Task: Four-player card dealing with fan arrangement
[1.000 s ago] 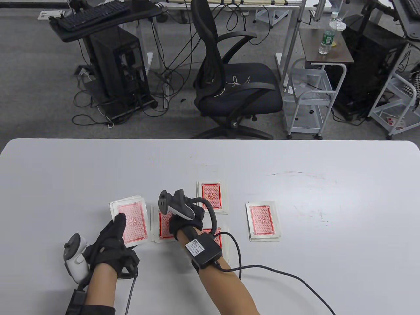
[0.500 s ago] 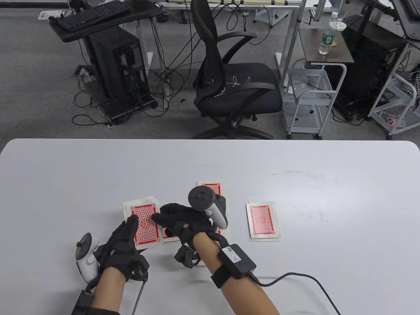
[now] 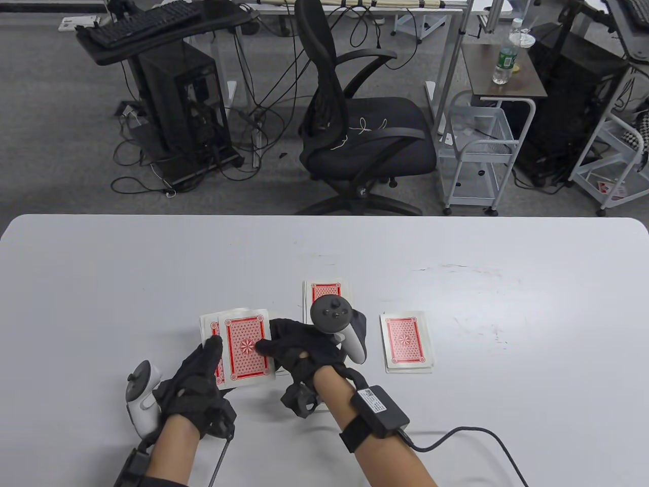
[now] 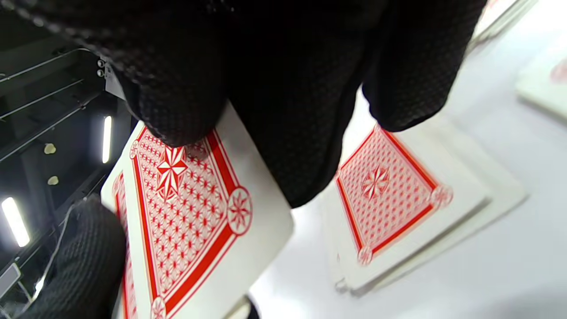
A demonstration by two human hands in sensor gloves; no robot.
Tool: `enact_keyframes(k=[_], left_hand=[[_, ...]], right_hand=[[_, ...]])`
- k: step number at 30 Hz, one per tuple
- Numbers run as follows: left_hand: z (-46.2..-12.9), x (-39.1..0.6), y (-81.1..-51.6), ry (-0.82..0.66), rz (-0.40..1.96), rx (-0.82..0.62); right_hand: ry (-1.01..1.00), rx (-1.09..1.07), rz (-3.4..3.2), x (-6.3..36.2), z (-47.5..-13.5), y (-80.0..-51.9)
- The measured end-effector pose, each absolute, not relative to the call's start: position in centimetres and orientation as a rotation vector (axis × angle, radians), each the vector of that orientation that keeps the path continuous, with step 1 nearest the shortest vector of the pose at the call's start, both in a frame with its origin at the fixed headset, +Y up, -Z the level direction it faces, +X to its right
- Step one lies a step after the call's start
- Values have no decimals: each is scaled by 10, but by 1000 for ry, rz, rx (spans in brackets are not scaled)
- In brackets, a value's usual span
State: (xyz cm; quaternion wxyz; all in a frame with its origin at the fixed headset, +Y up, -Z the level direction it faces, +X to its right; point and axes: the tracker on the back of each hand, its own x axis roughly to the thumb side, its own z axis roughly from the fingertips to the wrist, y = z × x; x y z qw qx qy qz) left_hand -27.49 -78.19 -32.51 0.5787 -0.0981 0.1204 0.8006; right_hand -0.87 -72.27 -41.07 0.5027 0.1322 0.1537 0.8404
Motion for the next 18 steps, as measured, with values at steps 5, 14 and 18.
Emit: enact_keyframes(k=[5, 14, 18], left_hand=[[-327, -282, -784, 309, 1853, -216], [-330, -289, -788, 344, 1853, -208], [-331, -294, -790, 365, 1854, -197]], right_hand=[[299, 216, 2143, 24, -443, -703], [293, -100, 2600, 52, -518, -708], [366, -210, 2808, 51, -537, -733]])
